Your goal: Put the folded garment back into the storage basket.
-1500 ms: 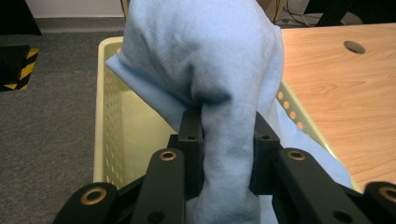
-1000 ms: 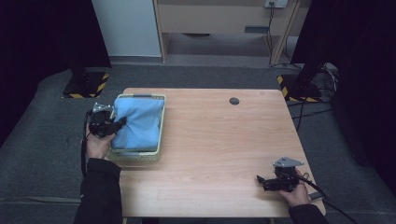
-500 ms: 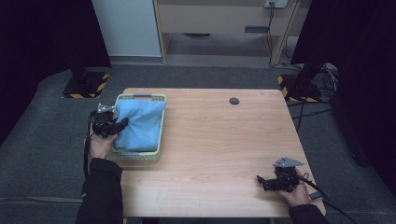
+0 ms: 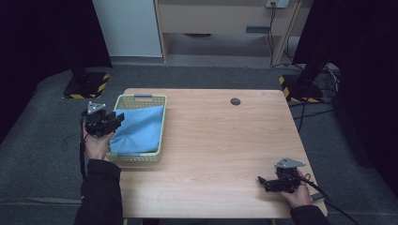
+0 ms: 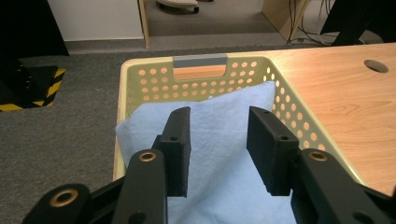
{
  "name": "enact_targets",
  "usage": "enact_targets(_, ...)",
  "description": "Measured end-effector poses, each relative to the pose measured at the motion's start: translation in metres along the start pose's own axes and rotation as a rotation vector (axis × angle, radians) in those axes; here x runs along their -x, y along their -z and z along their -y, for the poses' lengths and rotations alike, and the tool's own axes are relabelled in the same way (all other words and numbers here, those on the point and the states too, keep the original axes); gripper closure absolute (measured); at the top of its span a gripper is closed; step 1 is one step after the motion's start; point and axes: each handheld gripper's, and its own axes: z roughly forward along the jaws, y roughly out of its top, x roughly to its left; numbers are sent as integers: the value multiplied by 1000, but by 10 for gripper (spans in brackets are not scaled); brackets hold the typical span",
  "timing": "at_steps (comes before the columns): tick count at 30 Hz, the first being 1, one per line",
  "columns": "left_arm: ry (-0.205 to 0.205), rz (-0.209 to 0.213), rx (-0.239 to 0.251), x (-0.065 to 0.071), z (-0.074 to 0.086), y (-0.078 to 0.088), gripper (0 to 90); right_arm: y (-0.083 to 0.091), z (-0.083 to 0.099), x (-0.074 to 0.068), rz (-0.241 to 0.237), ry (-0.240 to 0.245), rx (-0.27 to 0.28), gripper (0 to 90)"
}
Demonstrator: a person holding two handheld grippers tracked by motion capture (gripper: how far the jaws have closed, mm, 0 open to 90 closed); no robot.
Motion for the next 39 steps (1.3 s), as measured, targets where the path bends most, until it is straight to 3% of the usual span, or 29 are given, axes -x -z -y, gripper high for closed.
enact_targets(15,-4,-4,18,12,-1,-2,456,0,0,0,-1,1,1,3)
enact_targets(29,-42,-11,46,30,-5,-3,300,0,0,0,-2,1,1,3)
enact_targets(39,-61,25,71,46,-8,-3,215,0,0,0,-2,3,1,3)
